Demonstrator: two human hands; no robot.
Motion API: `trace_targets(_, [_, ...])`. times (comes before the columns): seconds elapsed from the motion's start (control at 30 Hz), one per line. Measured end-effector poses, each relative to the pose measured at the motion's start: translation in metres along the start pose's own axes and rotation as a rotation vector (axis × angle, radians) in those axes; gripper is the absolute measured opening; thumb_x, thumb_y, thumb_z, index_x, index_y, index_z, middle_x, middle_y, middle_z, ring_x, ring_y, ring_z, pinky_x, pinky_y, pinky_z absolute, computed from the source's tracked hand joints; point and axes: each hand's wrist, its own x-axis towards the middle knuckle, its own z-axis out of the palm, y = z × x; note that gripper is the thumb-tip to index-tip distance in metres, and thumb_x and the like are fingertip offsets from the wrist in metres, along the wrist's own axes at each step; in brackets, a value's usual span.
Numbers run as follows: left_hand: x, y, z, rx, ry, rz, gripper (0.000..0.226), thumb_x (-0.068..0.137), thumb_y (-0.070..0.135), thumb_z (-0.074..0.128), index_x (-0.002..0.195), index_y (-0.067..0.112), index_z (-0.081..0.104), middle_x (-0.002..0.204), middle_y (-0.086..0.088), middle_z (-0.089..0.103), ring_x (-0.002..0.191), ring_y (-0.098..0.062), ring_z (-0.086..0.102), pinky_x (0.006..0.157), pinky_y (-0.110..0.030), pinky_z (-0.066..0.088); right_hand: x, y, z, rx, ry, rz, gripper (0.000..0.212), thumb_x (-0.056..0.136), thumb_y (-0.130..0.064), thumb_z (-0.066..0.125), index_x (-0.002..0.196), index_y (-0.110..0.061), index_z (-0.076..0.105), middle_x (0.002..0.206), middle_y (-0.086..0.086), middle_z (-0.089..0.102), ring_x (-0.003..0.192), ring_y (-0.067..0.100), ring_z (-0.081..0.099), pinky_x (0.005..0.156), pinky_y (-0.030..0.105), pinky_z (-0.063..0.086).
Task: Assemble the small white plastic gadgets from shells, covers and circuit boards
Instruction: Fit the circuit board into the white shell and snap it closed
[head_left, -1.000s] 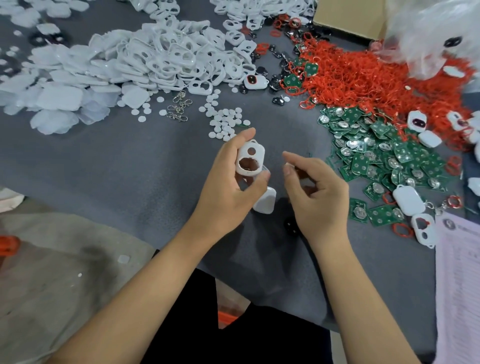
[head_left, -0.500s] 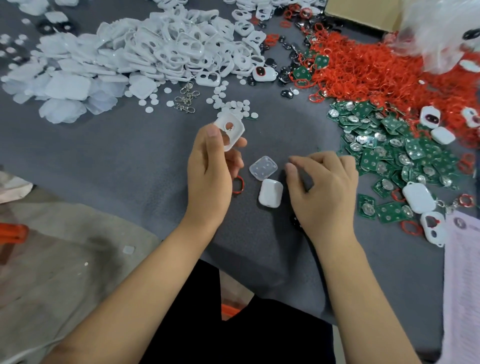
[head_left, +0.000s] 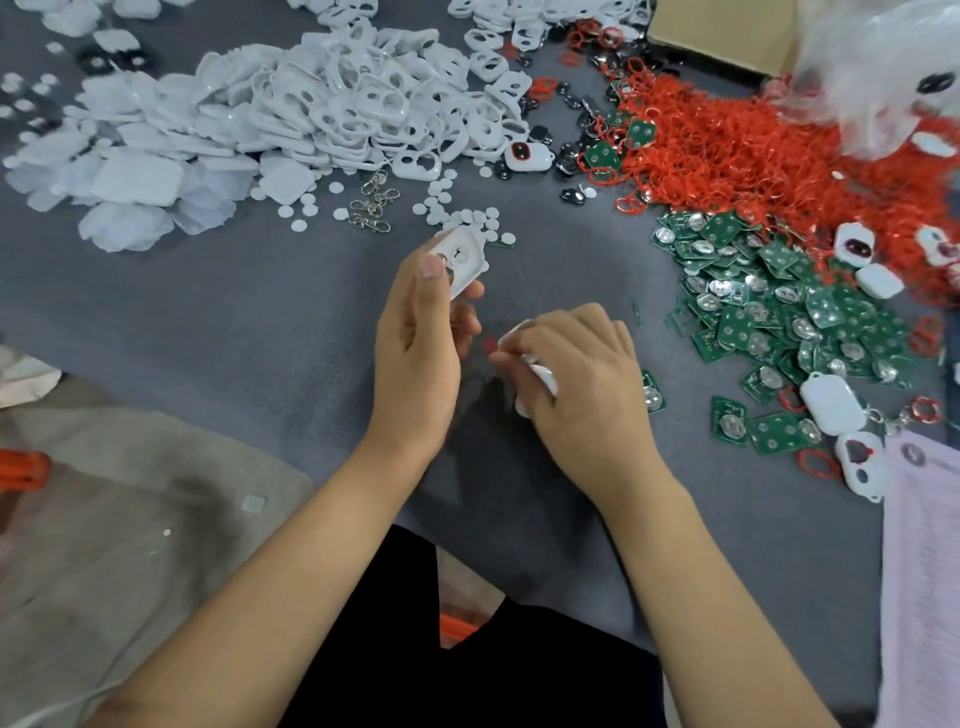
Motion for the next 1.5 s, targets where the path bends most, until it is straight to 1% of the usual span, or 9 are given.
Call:
trace_targets(0.1, [0.001,0.001,0.0,-0.006,-0.07,0.036,0.029,0.104,0.049,0.045,0.12,0.052,0.068,0.105,0.007,0.07,0.078,-0.01,0.064,0.065,-0.022,0.049,-0.001,0.004,-0.011,0.303,0.143,0.258,0.019,0.109,-0.032,0.051,0.095,-0.022,0.06,0.088,-0.012,0.066,0.079,0.018,0.062,0.073,0.038,0.047])
trace_targets(0.23, [0.004,0.004,0.001,-0.212,-0.062,-0.085,0.02,0.083,0.042,0.054,0.082,0.036,0.074,0.079,0.004,0.066,0.068,-0.017,0.059,0.06,-0.029,0.048,0.0,0.008,-0.02,0.554,0.267,0.468,0.021,0.11,-0.027,0.039,0.093,-0.029,0.05,0.081,-0.011,0.069,0.065,0.009,0.059,0.064,0.022,0.045])
trace_targets(0.37, [0.002,-0.003,-0.001,-0.146,-0.087,-0.023,0.016,0.087,0.039,0.055,0.073,0.035,0.062,0.067,0.008,0.057,0.058,-0.02,0.053,0.052,-0.031,0.043,0.001,0.004,-0.019,0.753,0.248,0.568,0.026,0.108,-0.021,0.034,0.086,-0.02,0.047,0.072,-0.004,0.063,0.058,0.017,0.054,0.056,0.027,0.044])
trace_targets(0.47, [0.0,-0.01,-0.002,-0.066,-0.229,-0.025,0.008,0.083,0.027,0.053,0.088,0.031,0.058,0.074,0.01,0.057,0.059,-0.021,0.057,0.055,-0.031,0.048,0.002,0.0,-0.016,0.773,0.22,0.602,0.024,0.106,-0.022,0.038,0.084,-0.019,0.049,0.069,-0.006,0.06,0.053,0.009,0.049,0.05,0.021,0.039])
trace_targets(0.63, [-0.004,-0.012,-0.001,-0.065,-0.474,-0.098,0.035,0.092,0.028,0.043,0.125,0.019,0.052,0.087,0.009,0.062,0.071,-0.019,0.064,0.068,-0.032,0.055,0.001,0.0,-0.019,0.852,0.229,0.614,0.014,0.102,-0.018,0.063,0.091,-0.012,0.07,0.075,-0.001,0.072,0.05,0.012,0.056,0.043,0.023,0.044])
trace_targets(0.77, [-0.003,-0.007,-0.002,0.018,-0.514,-0.137,0.028,0.105,0.025,0.045,0.127,0.017,0.06,0.105,-0.005,0.068,0.09,-0.023,0.072,0.073,-0.035,0.06,0.002,0.001,-0.021,0.995,0.223,0.598,0.007,0.097,-0.008,0.07,0.1,-0.014,0.072,0.078,0.008,0.074,0.061,0.022,0.07,0.047,0.028,0.053])
trace_targets(1.07, [-0.005,-0.003,-0.001,0.139,-0.518,-0.108,0.03,0.105,0.028,0.057,0.124,0.007,0.067,0.103,-0.01,0.078,0.088,-0.028,0.079,0.073,-0.037,0.065,0.002,0.001,-0.021,0.806,0.284,0.564,0.013,0.095,-0.007,0.073,0.094,-0.019,0.068,0.08,0.001,0.071,0.06,0.012,0.065,0.049,0.022,0.052])
trace_targets(1.27, [-0.003,-0.004,-0.003,0.134,-0.508,-0.123,0.016,0.105,0.022,0.062,0.114,0.013,0.072,0.097,-0.007,0.078,0.084,-0.027,0.079,0.07,-0.033,0.064,-0.002,-0.001,-0.017,0.61,0.256,0.501,0.013,0.094,-0.015,0.076,0.095,-0.026,0.071,0.085,-0.013,0.073,0.073,0.008,0.069,0.064,0.019,0.052])
trace_targets(1.5, [-0.002,-0.006,-0.003,0.146,-0.444,-0.108,0.018,0.107,0.025,0.057,0.104,0.015,0.072,0.07,-0.001,0.069,0.057,-0.014,0.063,0.051,-0.024,0.05,-0.004,0.006,-0.019,0.525,0.102,0.388,0.025,0.095,-0.011,0.073,0.118,-0.021,0.072,0.108,-0.005,0.072,0.099,0.018,0.072,0.069,0.046,0.062])
